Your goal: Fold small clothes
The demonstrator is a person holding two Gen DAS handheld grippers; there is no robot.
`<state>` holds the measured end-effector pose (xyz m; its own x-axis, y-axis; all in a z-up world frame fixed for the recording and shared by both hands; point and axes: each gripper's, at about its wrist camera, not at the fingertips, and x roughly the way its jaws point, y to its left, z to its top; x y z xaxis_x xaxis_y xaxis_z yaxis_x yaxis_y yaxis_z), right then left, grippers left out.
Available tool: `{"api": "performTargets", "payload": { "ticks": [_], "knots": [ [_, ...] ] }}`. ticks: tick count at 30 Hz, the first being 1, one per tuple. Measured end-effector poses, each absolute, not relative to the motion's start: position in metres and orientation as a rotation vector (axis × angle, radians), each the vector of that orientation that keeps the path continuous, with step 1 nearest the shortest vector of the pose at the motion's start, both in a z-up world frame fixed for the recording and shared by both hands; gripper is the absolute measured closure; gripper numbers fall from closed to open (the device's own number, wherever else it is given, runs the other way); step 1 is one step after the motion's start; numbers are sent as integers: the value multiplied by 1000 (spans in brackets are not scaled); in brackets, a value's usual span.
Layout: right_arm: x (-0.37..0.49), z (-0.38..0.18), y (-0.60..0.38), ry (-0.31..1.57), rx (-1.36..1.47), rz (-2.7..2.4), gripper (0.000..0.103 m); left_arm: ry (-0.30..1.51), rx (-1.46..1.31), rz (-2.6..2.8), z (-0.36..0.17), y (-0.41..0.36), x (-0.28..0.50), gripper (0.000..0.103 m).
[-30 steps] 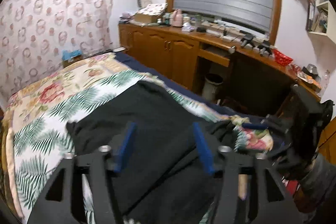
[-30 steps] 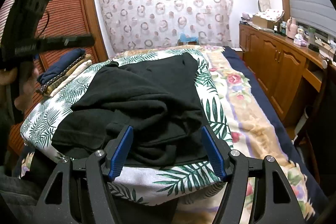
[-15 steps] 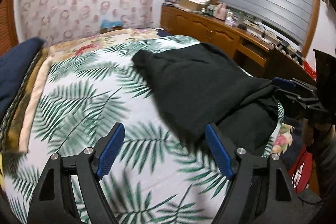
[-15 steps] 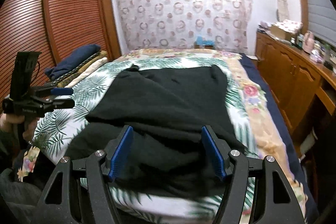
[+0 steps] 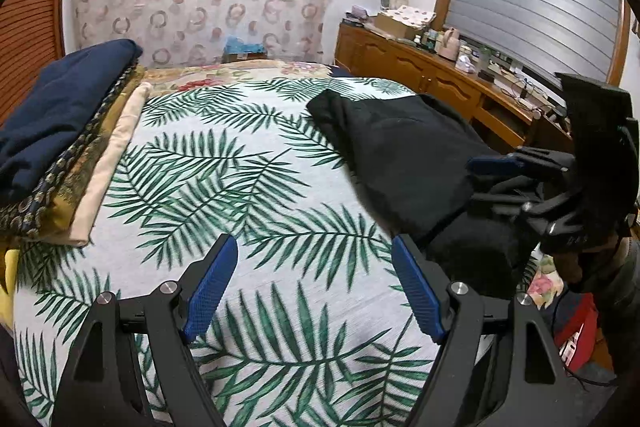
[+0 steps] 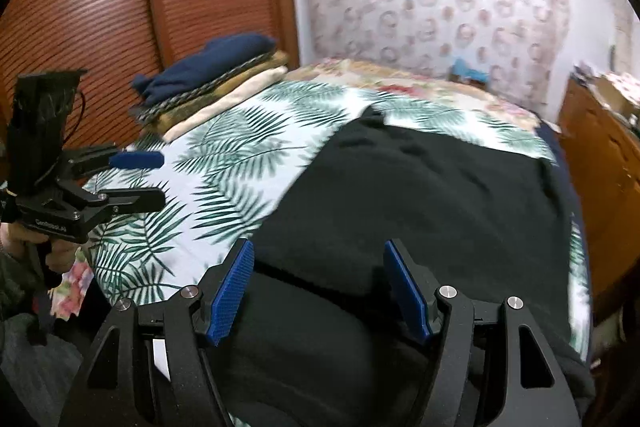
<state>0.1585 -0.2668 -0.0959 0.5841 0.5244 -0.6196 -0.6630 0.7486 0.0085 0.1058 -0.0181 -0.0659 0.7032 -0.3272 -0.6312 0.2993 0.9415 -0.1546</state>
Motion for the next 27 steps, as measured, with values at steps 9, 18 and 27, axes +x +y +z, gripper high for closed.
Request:
{"api": "performTargets", "payload": {
  "ticks": [9, 18, 27],
  "knots": [
    [183, -123, -224, 725, -366, 724, 43, 695, -43, -308, -69, -8, 101, 23],
    [200, -112, -227, 725, -320, 721, 96, 690, -53, -319, -70, -7, 100, 23],
    [229, -56, -277, 603, -221, 618, 98, 677, -41, -347, -66, -20, 96, 23]
  ]
}}
